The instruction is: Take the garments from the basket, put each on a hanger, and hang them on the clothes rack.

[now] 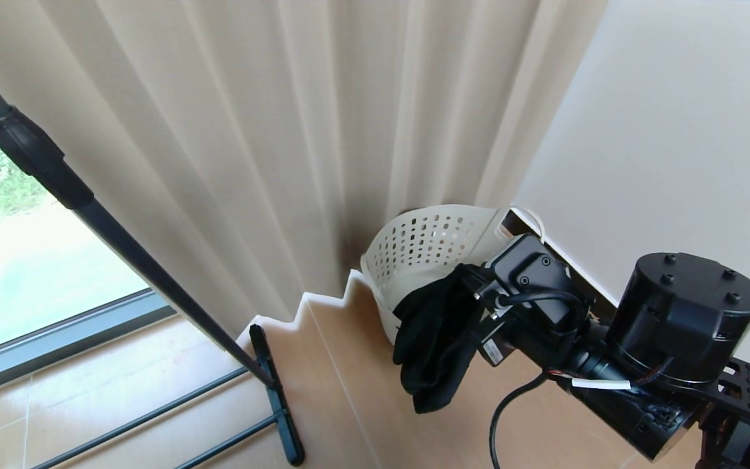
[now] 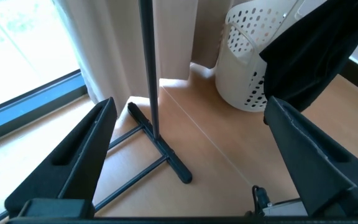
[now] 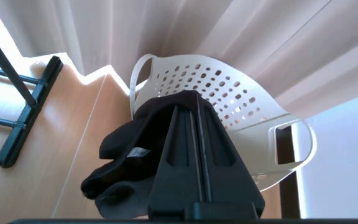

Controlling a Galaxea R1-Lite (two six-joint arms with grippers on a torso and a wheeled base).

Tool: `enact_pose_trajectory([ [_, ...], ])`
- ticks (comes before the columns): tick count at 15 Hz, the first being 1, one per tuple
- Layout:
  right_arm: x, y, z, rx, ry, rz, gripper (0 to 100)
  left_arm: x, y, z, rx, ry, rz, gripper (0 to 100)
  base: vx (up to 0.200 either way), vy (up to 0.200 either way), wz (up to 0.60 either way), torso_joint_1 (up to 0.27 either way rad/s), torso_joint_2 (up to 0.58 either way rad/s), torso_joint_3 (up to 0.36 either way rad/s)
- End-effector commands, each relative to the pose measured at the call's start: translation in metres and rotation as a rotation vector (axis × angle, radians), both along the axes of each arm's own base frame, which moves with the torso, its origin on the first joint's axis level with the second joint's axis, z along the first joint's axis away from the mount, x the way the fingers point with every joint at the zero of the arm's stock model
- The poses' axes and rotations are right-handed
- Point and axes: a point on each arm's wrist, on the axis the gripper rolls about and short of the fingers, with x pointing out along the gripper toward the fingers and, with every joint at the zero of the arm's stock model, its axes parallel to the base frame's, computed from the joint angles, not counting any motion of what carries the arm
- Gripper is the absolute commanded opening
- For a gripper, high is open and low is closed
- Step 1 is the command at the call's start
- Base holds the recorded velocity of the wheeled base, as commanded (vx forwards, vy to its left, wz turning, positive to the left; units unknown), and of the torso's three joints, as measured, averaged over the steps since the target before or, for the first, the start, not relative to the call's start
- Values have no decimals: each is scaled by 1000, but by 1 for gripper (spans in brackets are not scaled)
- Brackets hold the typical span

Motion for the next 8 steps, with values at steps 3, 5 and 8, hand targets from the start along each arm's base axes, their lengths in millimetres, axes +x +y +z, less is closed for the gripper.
enact_pose_trajectory([
  [3,0,1,1,5,-2,20,0,0,0,0,1,0,0,100,0,0,0,-1,2,202],
  [5,0,0,0,4,5,55,0,0,0,0,-1,0,1,100,0,0,0,0,-76,115],
  [8,3,-3,0,5,4,44,0,0,0,0,-1,-1,1,100,0,0,0,23,-346,-115],
])
